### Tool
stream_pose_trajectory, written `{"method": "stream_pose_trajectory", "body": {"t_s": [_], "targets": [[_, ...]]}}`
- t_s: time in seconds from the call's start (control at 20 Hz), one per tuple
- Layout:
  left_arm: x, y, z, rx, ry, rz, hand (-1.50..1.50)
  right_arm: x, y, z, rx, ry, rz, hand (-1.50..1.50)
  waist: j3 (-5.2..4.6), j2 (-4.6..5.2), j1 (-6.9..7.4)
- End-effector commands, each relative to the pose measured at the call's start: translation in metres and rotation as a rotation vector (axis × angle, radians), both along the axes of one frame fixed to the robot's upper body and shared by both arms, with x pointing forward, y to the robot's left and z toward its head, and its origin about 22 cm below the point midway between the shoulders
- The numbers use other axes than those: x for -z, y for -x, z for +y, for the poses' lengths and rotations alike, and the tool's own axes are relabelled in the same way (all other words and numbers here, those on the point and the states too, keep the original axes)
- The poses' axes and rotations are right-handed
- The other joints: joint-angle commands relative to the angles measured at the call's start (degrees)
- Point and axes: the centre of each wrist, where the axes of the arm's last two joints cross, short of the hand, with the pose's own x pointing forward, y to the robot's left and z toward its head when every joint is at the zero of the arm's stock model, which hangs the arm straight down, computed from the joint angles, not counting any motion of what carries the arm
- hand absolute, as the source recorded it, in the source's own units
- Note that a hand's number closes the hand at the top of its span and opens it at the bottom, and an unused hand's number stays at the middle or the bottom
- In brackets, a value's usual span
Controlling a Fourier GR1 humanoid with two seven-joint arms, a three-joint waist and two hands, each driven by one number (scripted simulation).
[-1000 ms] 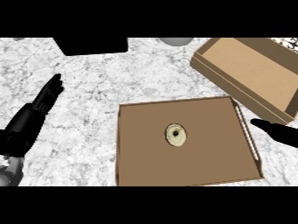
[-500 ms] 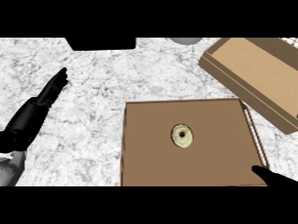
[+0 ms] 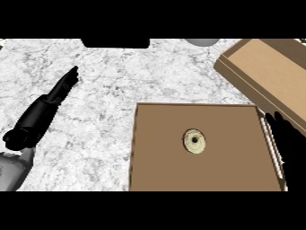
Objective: Pick the cupcake from the tray and place it in the cardboard box
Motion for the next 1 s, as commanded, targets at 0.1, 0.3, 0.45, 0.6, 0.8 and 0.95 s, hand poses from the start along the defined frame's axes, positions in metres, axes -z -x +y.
{"method": "stream_pose_trajectory", "body": {"t_s": [0.1, 0.3, 0.45, 0.6, 0.8, 0.95], "targets": [[0.003, -0.011, 0.004, 0.022, -0.003, -0.006, 0.0, -0.004, -0.015, 0.053, 0.025, 0.157, 0.136, -1.5, -0.09, 0.36, 1.35], [-0.006, -0.01, -0.009, 0.036, 0.01, -0.022, 0.0, 0.0, -0.041, 0.067, 0.092, 0.163, 0.225, -1.5, -0.02, 0.18, 1.98], [0.004, -0.008, -0.007, 0.021, 0.0, -0.013, 0.0, 0.009, -0.045, 0.091, 0.081, 0.178, 0.292, -1.5, 0.03, 0.03, 1.22], [0.003, -0.006, -0.011, 0.031, 0.012, -0.002, 0.0, 0.016, -0.054, 0.115, 0.107, 0.152, 0.326, -1.5, 0.15, -0.16, 0.99], [0.002, -0.013, -0.008, -0.002, 0.004, 0.003, 0.0, 0.004, -0.062, 0.129, 0.1, 0.147, 0.34, -1.5, 0.21, -0.22, -0.06], [0.005, -0.006, -0.003, 0.015, 0.02, 0.013, 0.0, 0.024, -0.073, 0.133, 0.144, 0.192, 0.38, -1.5, 0.25, -0.27, 0.38]]}}
